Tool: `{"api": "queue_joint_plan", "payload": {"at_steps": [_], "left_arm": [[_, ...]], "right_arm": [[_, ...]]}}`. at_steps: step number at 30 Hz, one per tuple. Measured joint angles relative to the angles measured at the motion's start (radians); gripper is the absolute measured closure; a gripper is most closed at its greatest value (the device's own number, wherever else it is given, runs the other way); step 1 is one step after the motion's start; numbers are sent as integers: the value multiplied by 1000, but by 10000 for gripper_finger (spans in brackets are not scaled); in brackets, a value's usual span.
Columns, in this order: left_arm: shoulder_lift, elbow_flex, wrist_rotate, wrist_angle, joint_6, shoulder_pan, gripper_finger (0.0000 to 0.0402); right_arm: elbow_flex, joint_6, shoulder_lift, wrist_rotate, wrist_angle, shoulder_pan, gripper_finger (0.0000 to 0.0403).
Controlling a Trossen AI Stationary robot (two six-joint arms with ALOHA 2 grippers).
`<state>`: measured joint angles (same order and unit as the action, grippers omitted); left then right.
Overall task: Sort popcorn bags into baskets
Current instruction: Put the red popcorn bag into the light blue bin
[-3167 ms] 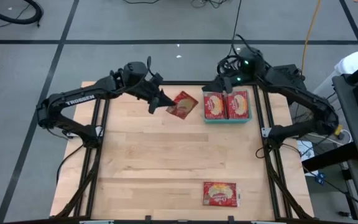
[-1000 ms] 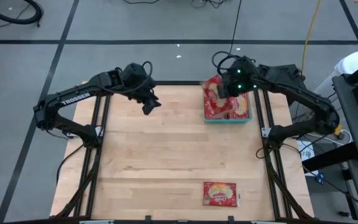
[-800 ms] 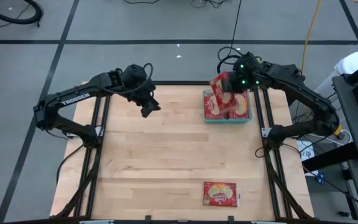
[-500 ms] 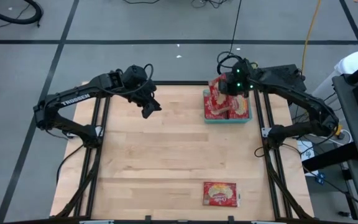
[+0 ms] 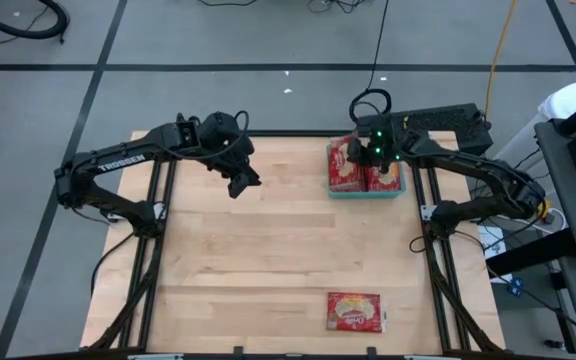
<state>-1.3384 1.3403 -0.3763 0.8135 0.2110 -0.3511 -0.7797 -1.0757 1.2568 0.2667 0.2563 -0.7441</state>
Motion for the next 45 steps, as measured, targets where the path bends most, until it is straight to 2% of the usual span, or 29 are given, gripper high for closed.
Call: {"api": "queue_joint_plan", "payload": {"at_steps": [17, 21, 28, 33, 37, 45], "left_arm": [[-3, 0, 11, -7, -75, -3, 282], [-4, -1, 11, -15, -76, -15, 282], [-4, -1, 12, -53, -70, -43, 282], [-4, -1, 13, -66, -70, -58, 282], [-4, -1, 13, -66, -67, -62, 282], [-4, -5, 33, -76, -47, -62, 282]], "right_arm": [[32, 78, 6, 21, -7, 0, 379], [32, 70, 16, 15, -6, 0, 353], [33, 75, 17, 23, -5, 0, 285], [33, 162, 17, 38, -2, -25, 254], [33, 238, 17, 105, 19, -65, 251], [32, 391, 41, 102, 21, -74, 285]]}}
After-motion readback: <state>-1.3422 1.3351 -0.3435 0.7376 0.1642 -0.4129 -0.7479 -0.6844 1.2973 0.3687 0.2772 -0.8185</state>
